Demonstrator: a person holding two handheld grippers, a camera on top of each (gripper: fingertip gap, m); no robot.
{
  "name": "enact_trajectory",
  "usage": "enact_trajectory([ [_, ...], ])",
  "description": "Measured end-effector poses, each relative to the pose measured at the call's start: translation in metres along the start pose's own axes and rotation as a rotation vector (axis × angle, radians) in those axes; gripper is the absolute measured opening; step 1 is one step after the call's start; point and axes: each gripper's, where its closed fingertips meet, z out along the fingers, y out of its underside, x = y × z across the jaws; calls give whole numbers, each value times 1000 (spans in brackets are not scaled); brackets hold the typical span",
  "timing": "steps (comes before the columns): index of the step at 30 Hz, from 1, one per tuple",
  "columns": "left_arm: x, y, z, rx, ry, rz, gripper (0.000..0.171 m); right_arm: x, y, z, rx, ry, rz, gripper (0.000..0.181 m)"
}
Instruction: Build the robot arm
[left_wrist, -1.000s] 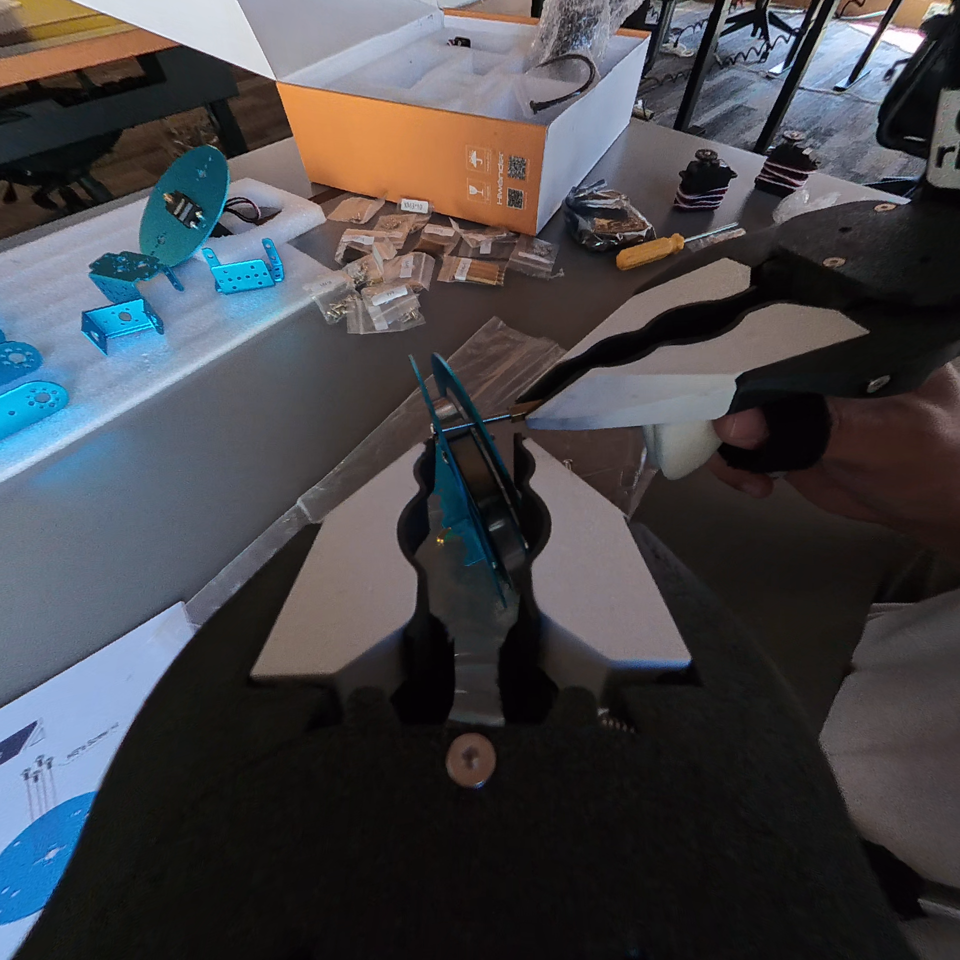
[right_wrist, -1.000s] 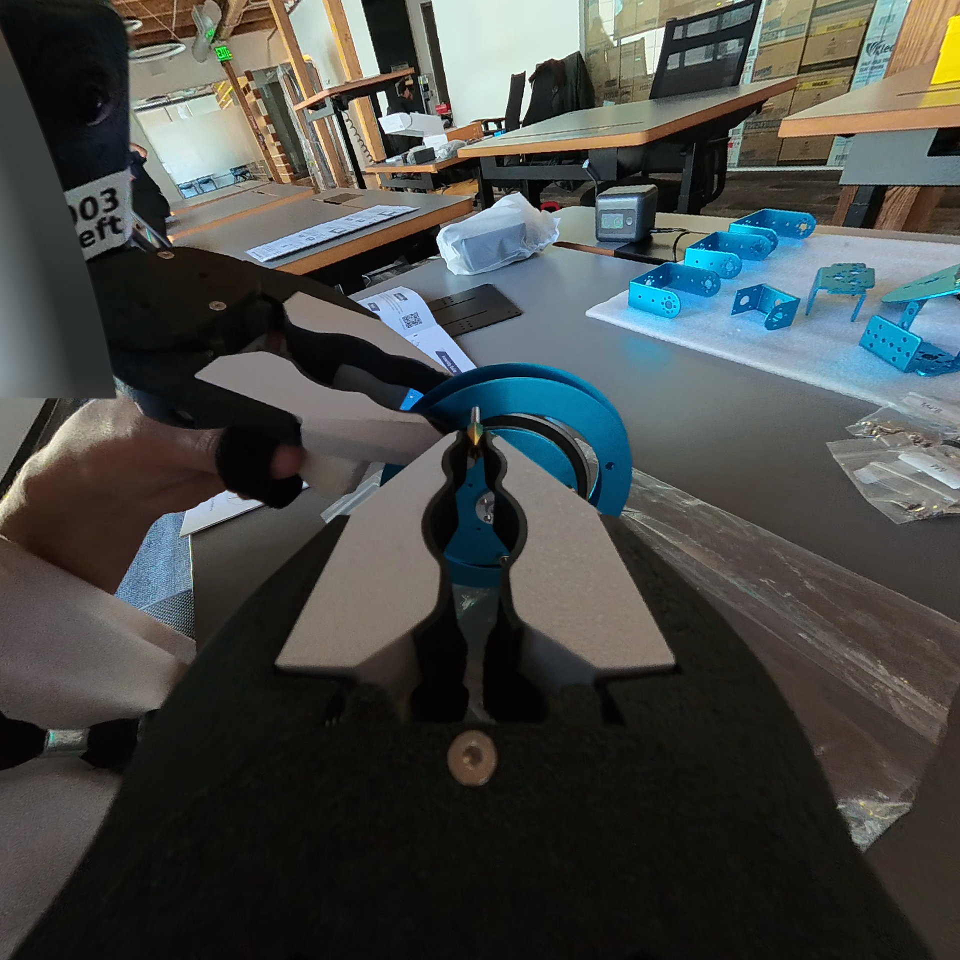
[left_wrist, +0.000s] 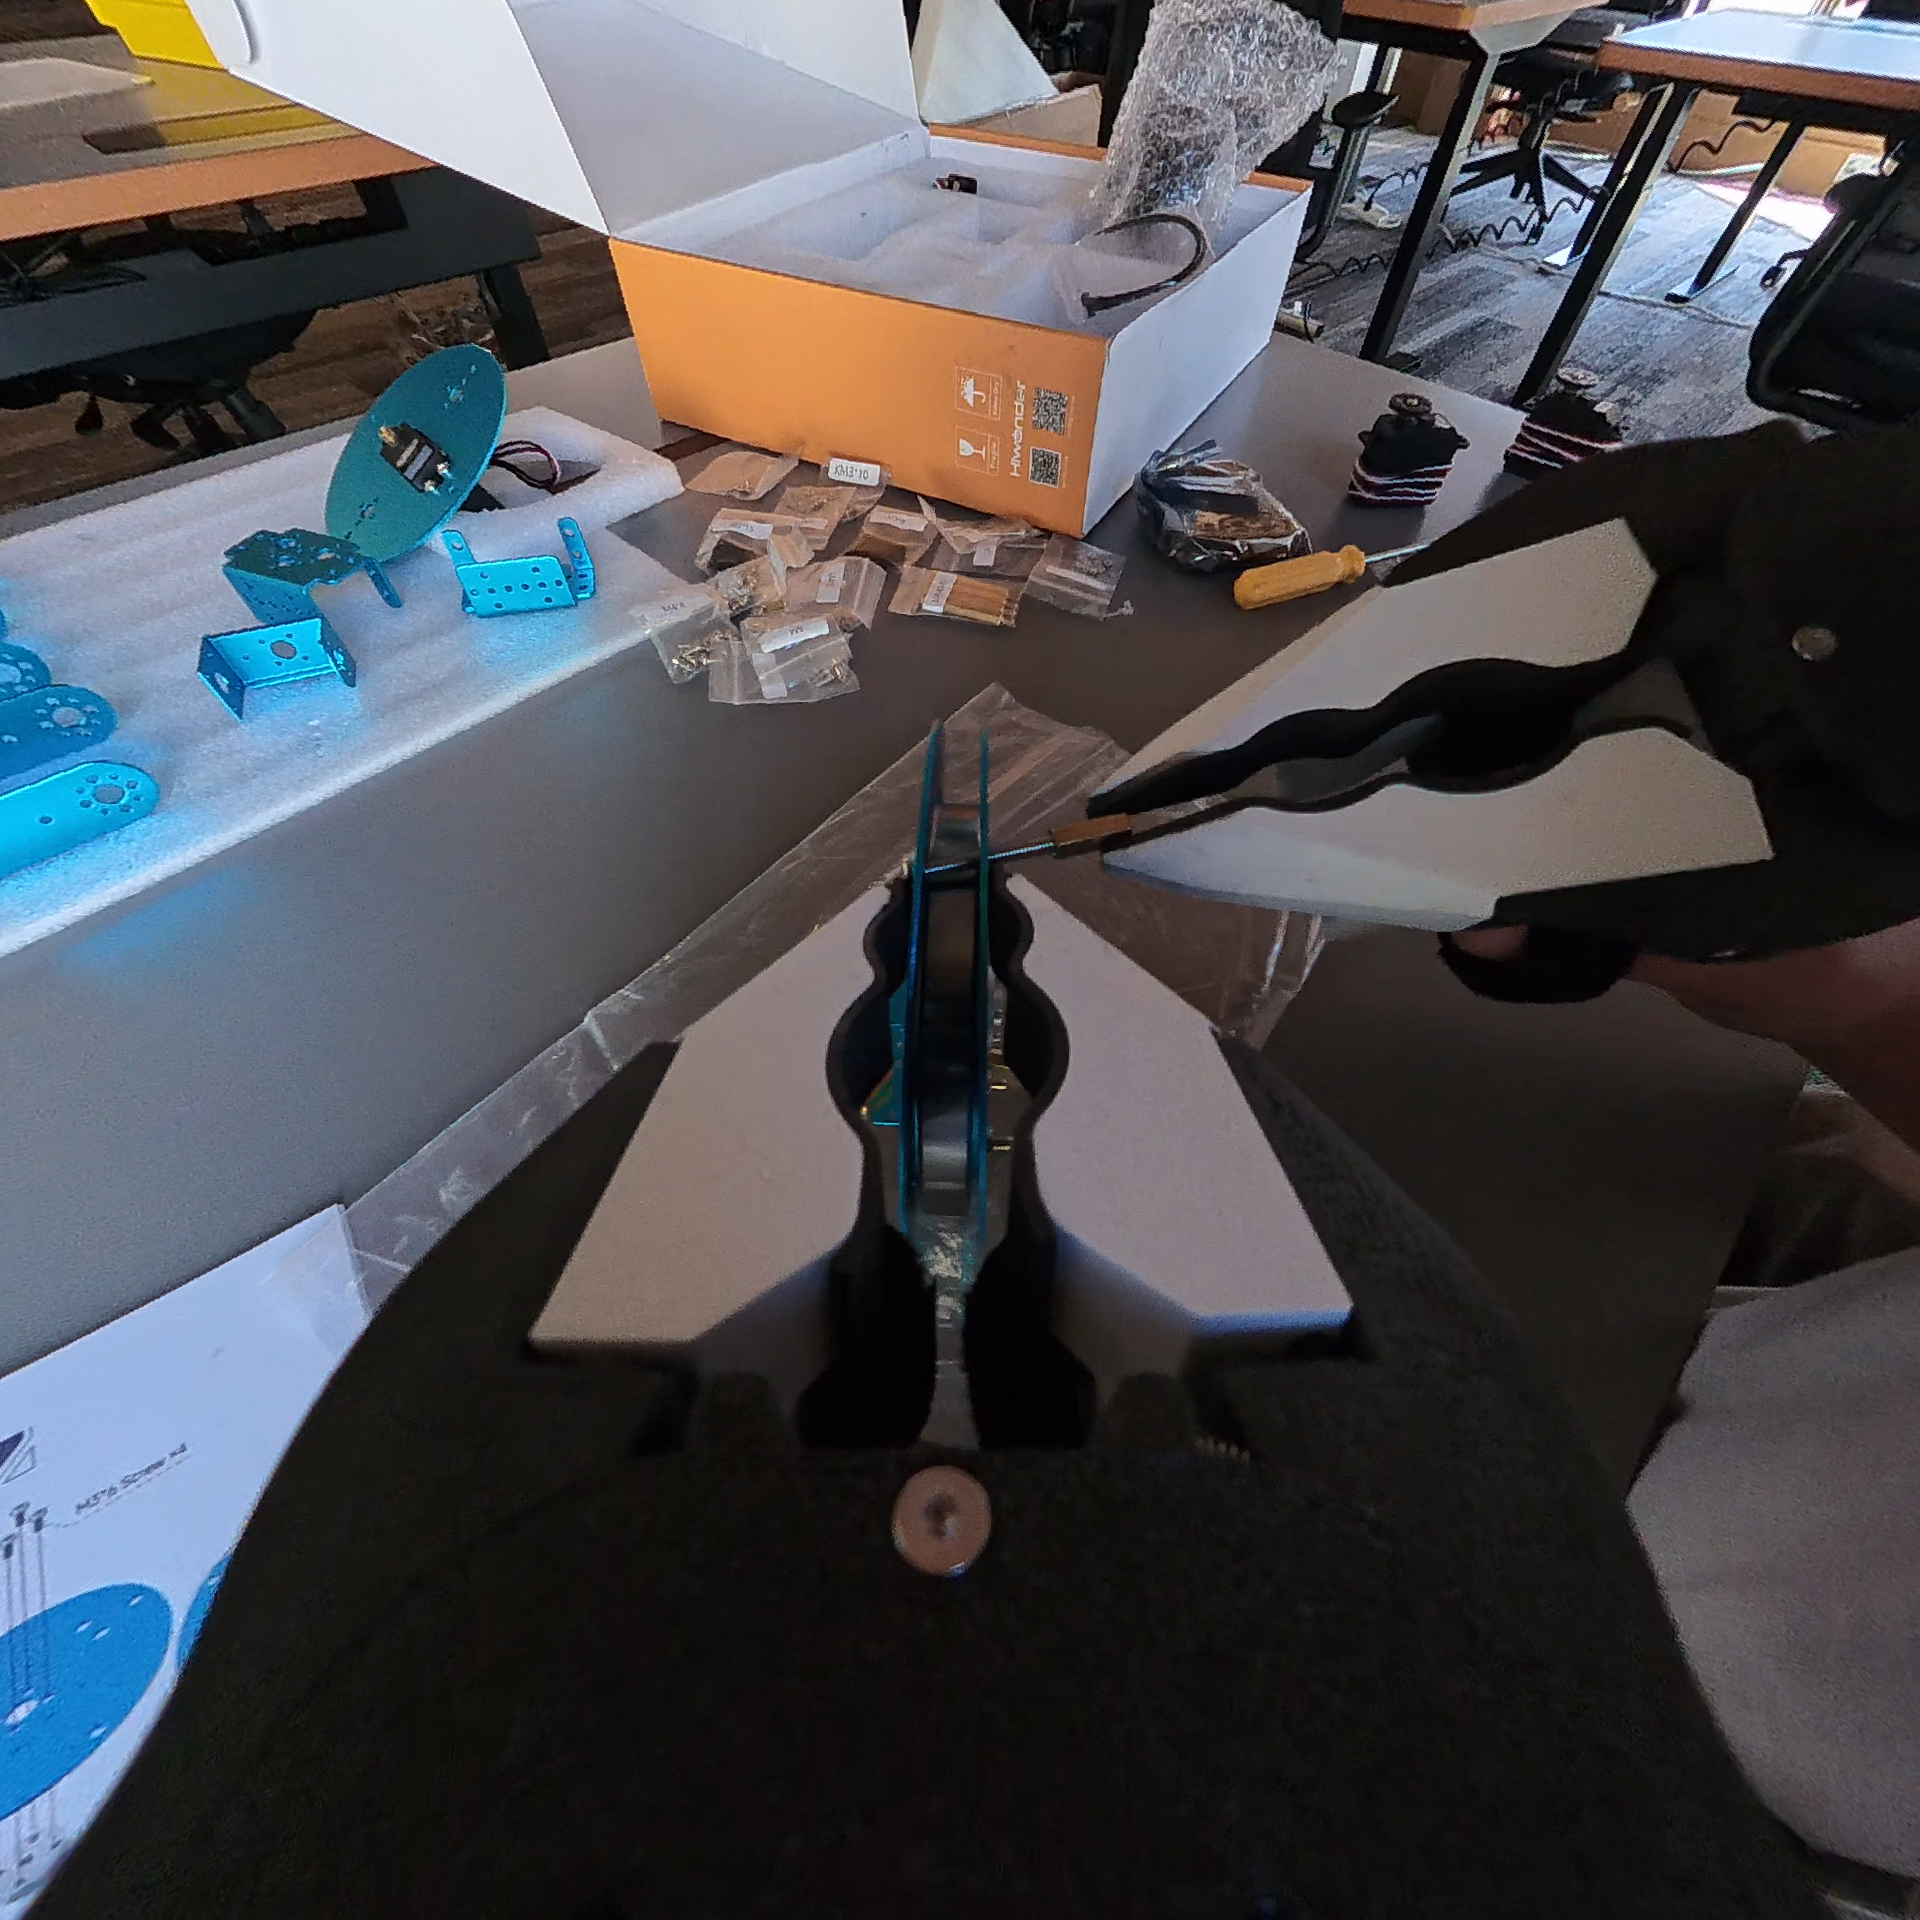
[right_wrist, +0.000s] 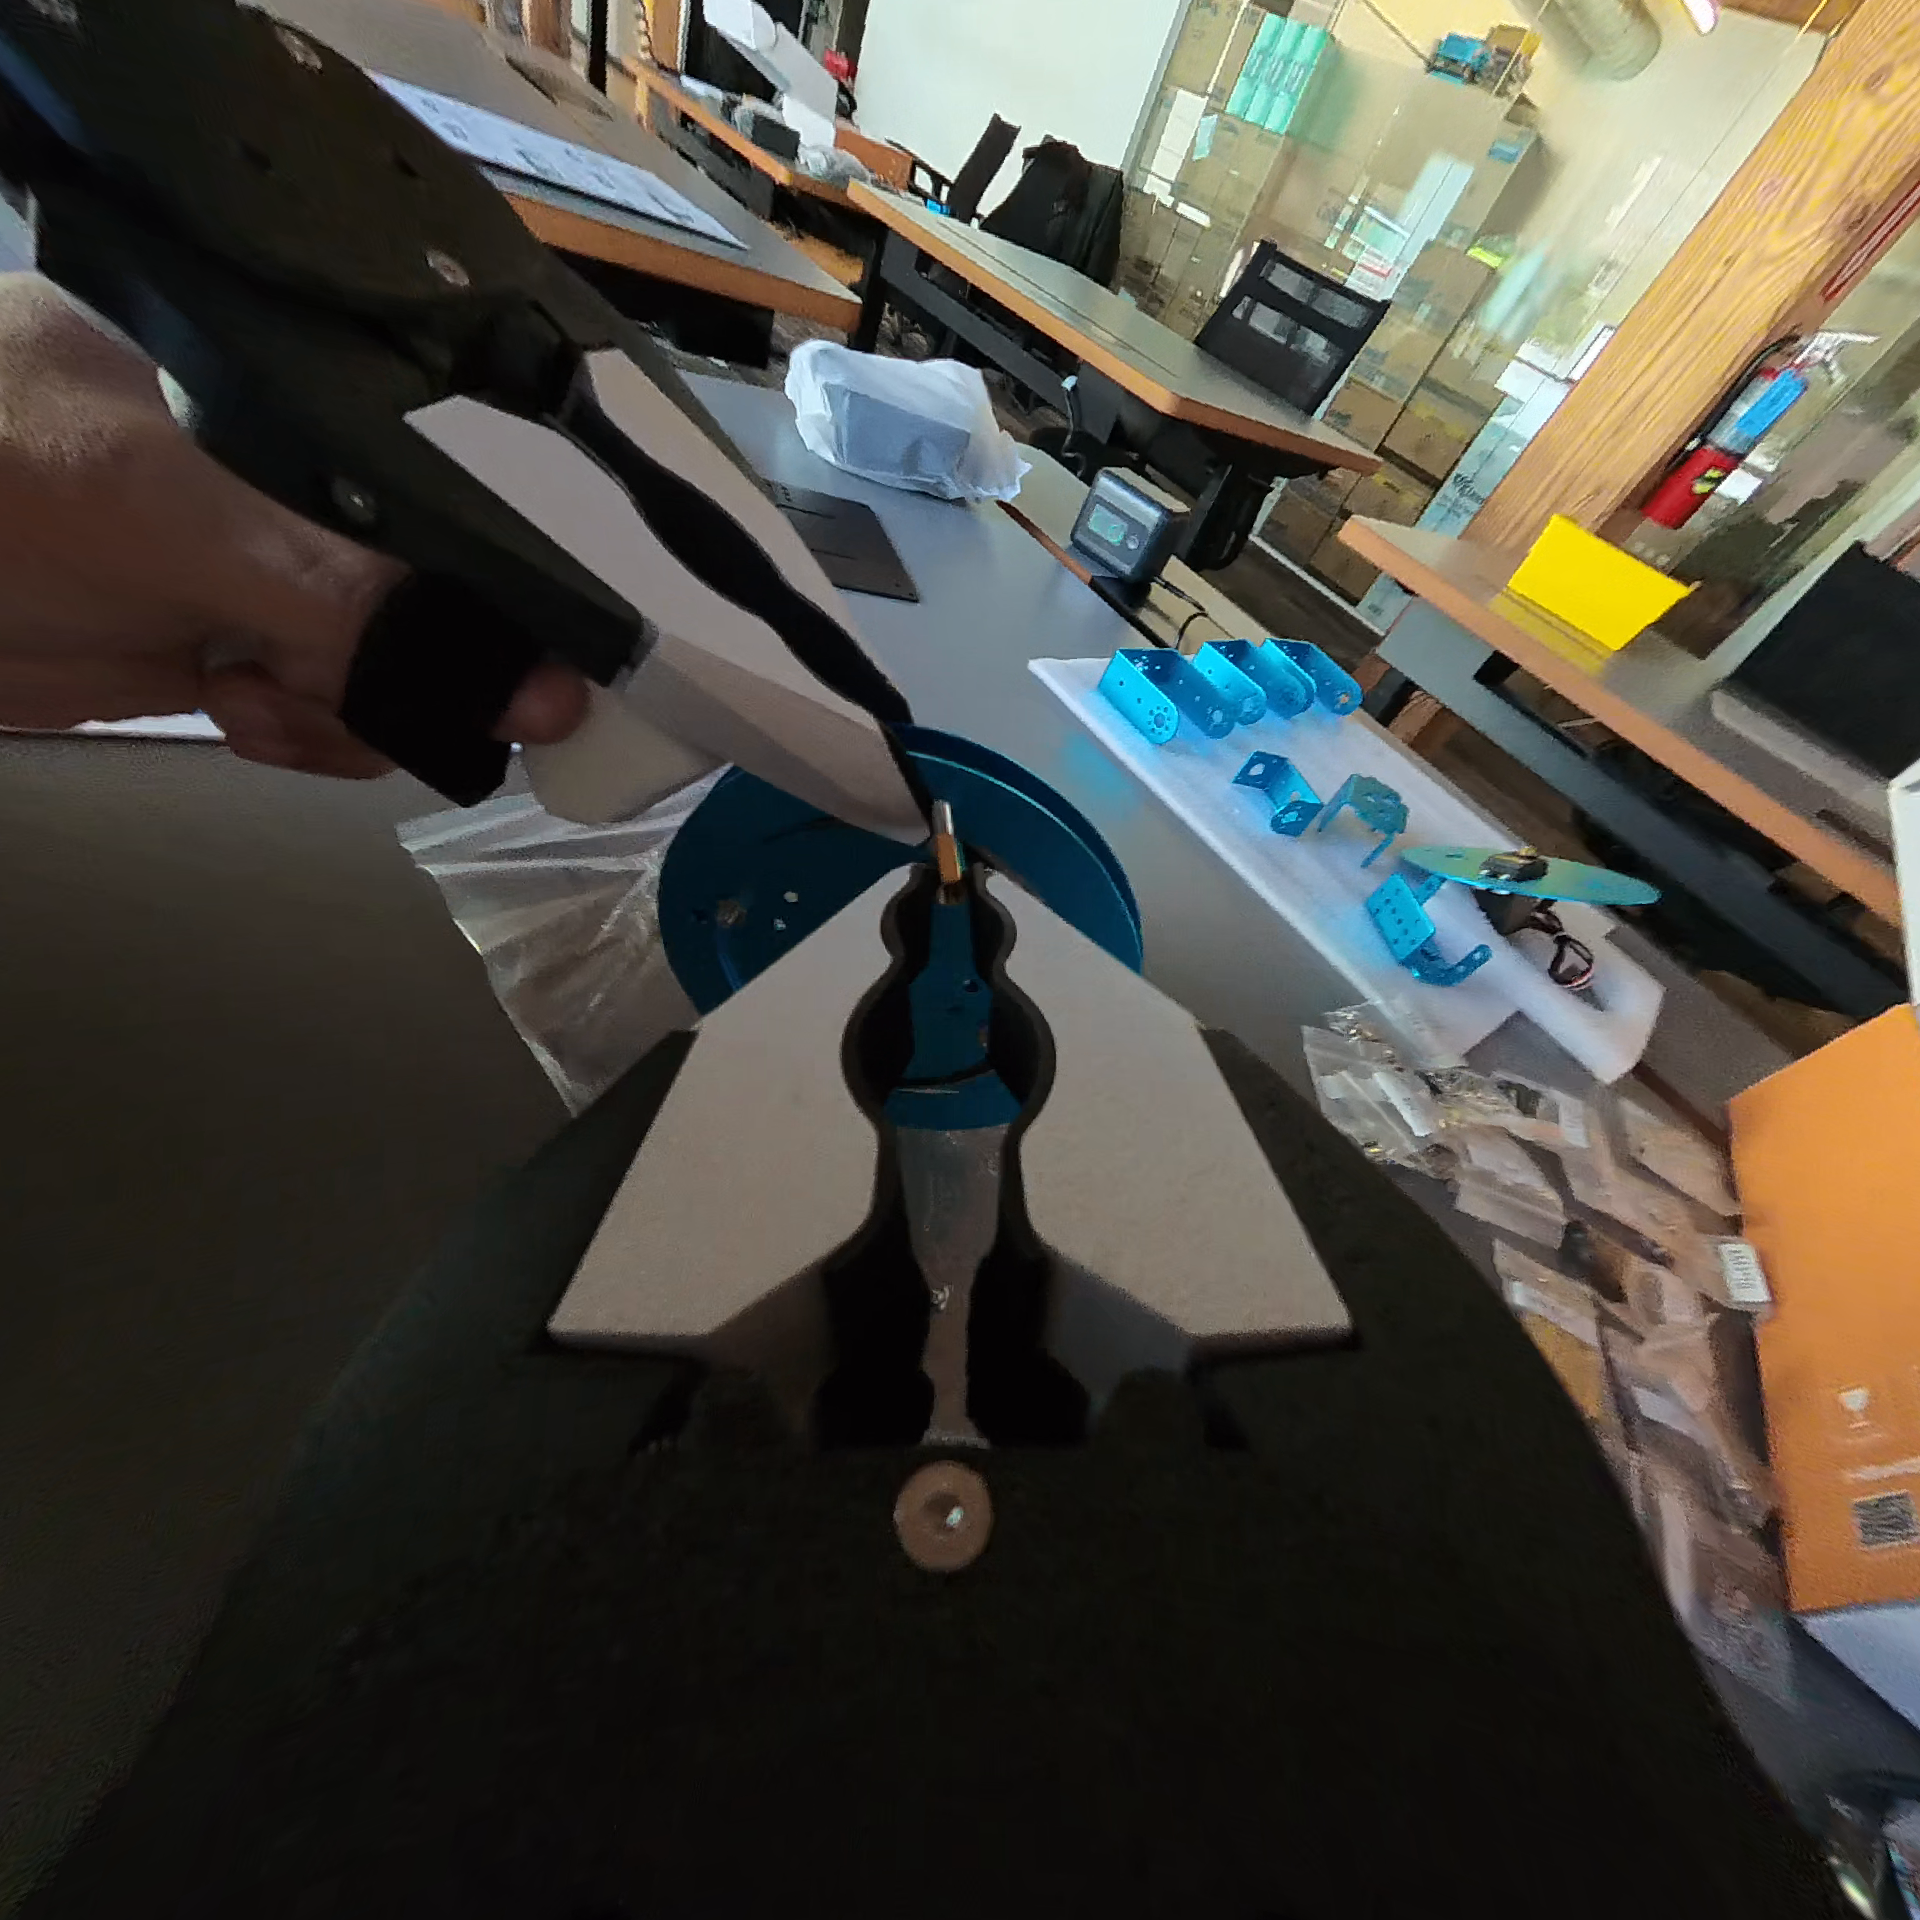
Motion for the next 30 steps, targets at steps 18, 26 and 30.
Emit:
enact_trajectory([
  [18, -3, 1, 0, 22, 15, -32, 13, -8, -3, 4, 30, -293, 694, 16],
  [26, -4, 1, 1, -1, 28, -35, 13, -1, 0, 13, -90, 4, -464, 24],
  [30, -4, 2, 0, -7, 34, -43, 13, -1, 1, 19, -95, -11, -561, 7],
])
